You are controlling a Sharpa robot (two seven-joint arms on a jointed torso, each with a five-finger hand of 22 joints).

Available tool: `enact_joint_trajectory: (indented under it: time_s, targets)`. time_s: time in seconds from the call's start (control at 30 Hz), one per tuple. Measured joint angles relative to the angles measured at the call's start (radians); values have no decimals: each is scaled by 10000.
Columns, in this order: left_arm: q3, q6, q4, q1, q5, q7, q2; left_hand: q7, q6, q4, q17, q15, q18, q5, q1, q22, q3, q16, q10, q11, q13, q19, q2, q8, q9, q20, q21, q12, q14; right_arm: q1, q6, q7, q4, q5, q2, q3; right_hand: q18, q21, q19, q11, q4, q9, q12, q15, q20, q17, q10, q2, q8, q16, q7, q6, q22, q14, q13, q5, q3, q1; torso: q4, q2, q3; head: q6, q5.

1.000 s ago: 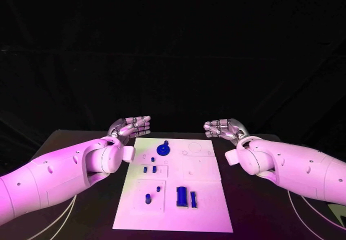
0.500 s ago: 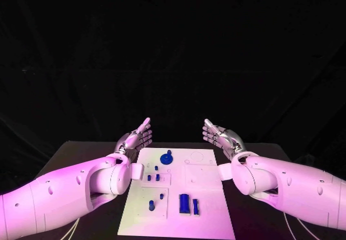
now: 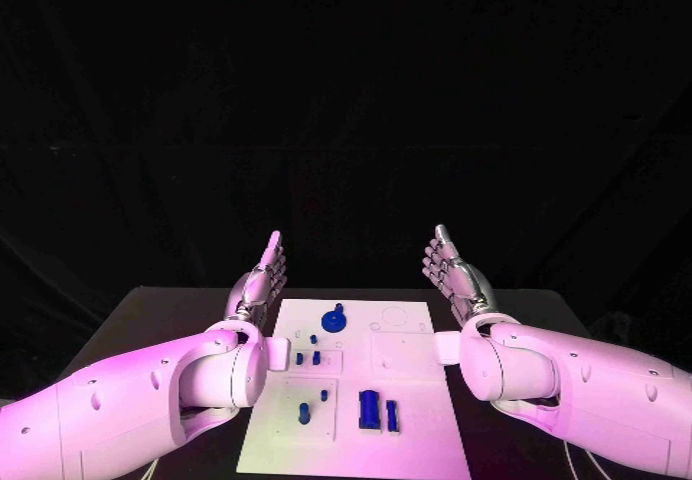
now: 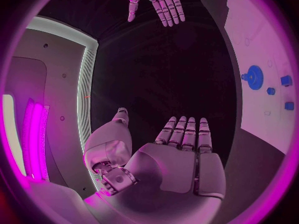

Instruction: Assemble the parts on the task board

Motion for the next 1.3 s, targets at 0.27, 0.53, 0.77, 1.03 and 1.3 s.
enact_joint_trajectory:
  time_s: [0.27,0.53,0.77,1.03,1.3]
  targets:
    - [0,-193,2,0,-10,120,-1,-30,-710,-1,-5,-46,0,0,-1032,-3,-55,0,-736,-82,0,-581,-1,0,1,-330,1,0,-676,-1,-173,103,3,129,0,0,-147,0,-593,-20,-27,-64,0,-5,-205,-25,-805,0,0,0,-51,-730,-408,-791,0,-38,-27,-1092,0,-2,3,0,0]
    - [0,-259,4,0,-15,162,-2,-32,-1176,-1,-4,-63,-151,1,-1740,-10,-55,0,-1207,-111,0,-1006,3,0,3,-380,1,0,-1120,-1,-235,141,4,177,0,-1,-146,1,-1003,-31,-55,-75,0,-22,-239,-28,-1351,3,-38,0,-79,-1213,-1072,-1342,1,-38,0,-1869,0,-4,3,0,0]
    - [0,-279,5,0,-17,180,-2,-35,-1425,-1,-3,-63,-152,1,-2154,-10,-55,1,-1513,-128,2,-1470,17,1,3,-387,1,0,-1450,-2,-255,155,4,192,0,-1,-300,1,-1482,-15,-54,-82,1,-3,-261,-26,-1652,7,-38,0,-76,-1497,-1301,-1644,2,-38,0,-2317,0,-4,3,0,0]
    - [0,-294,7,-1,-20,190,-2,-38,-2389,-1,-2,-64,-153,3,-3502,-9,-55,1,-2493,-111,3,-2083,1,1,-5,-403,1,0,-2266,-2,-269,163,6,203,-1,-1,-300,1,-2080,-34,-54,-81,1,-24,-266,-31,-2705,2,-37,1,-73,-2491,-1390,-2695,-6,-38,0,-3746,0,-4,3,0,0]
    - [0,-298,7,-1,-20,195,-2,-38,-2389,-1,-1,-63,-152,3,-3499,-8,-55,1,-2493,-110,4,-2083,1,1,-4,-403,1,0,-2265,-2,-273,169,6,208,-1,-1,-299,1,-2080,-34,-54,-80,1,-24,-266,-34,-2704,8,-37,1,-73,-2491,-1399,-2694,-5,-37,-1,-3763,0,-4,2,0,0]
